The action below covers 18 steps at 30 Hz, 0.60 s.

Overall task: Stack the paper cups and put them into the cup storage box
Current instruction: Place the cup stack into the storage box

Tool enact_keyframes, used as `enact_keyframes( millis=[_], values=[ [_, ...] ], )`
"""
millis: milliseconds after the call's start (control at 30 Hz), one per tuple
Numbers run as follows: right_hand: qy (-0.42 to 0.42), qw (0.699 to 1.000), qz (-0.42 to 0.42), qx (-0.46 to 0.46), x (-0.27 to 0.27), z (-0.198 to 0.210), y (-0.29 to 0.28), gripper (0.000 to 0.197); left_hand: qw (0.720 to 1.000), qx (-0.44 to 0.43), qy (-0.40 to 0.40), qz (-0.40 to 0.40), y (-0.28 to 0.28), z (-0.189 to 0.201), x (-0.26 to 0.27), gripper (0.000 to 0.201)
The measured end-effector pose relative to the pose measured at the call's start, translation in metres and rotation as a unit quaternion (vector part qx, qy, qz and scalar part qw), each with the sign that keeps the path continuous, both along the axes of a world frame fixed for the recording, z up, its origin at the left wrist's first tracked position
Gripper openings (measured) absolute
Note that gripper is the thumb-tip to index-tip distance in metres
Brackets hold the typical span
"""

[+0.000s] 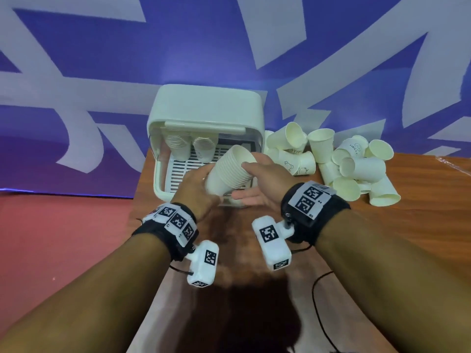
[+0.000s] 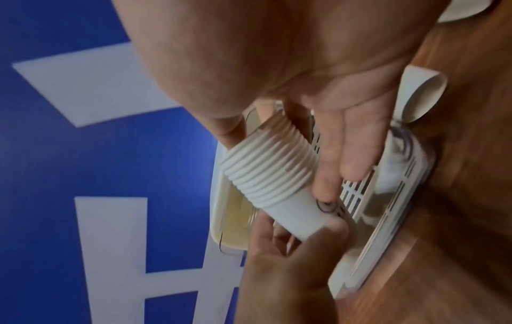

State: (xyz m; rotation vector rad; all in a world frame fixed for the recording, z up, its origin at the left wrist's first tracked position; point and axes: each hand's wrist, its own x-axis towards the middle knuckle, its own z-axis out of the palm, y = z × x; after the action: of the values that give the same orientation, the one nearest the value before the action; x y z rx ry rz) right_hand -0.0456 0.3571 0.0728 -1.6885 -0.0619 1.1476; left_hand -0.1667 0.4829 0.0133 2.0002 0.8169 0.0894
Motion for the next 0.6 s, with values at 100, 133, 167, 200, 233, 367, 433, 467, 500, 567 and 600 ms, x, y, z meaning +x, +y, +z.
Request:
enact_keyframes(
  millis=[100, 133, 167, 200, 233, 367, 433, 467, 500, 567, 600],
  values=[
    [-0.002, 0.999, -0.042, -0.02, -0.008, -0.01, 0.027, 0.039, 0.997, 0.048, 0.05, 0.024, 0.012, -0.003, 0.008, 0.076],
    [0.006, 0.998, -0.063, -0.03, -0.01, -0.016, 0.034, 0.04, 0.997, 0.046, 0.06, 0.022, 0.014, -0.005, 0.012, 0.072],
    [0.005, 0.996, -0.078, -0.042, -0.011, -0.022, 0.041, 0.04, 0.997, 0.036, 0.06, 0.016, 0.016, -0.006, 0.018, 0.067],
    [0.0, 0.995, -0.086, -0.051, -0.011, -0.029, 0.047, 0.041, 0.998, 0.019, 0.056, 0.008, 0.018, -0.008, 0.023, 0.063],
    [-0.006, 0.994, -0.097, -0.054, -0.011, -0.035, 0.052, 0.042, 0.999, 0.001, 0.05, 0.001, 0.02, -0.009, 0.029, 0.06],
    [-0.051, 0.987, -0.141, -0.051, 0.003, -0.051, 0.068, 0.044, 0.997, -0.072, 0.02, 0.024, 0.031, -0.015, 0.05, 0.054],
    [-0.091, 0.984, -0.142, -0.064, 0.014, -0.056, 0.076, 0.048, 0.995, -0.091, 0.012, 0.024, 0.036, -0.023, 0.058, 0.049],
    [-0.113, 0.982, -0.133, -0.075, 0.021, -0.061, 0.079, 0.047, 0.995, -0.093, 0.011, 0.02, 0.038, -0.026, 0.062, 0.048],
    [-0.136, 0.979, -0.123, -0.088, 0.026, -0.063, 0.083, 0.042, 0.995, -0.097, 0.011, 0.016, 0.039, -0.029, 0.065, 0.048],
    [-0.152, 0.977, -0.121, -0.089, 0.033, -0.066, 0.089, 0.038, 0.993, -0.116, 0.01, 0.012, 0.041, -0.035, 0.071, 0.051],
    [-0.161, 0.976, -0.118, -0.091, 0.038, -0.07, 0.091, 0.045, 0.992, -0.127, 0.009, 0.011, 0.041, -0.039, 0.073, 0.053]
  ],
)
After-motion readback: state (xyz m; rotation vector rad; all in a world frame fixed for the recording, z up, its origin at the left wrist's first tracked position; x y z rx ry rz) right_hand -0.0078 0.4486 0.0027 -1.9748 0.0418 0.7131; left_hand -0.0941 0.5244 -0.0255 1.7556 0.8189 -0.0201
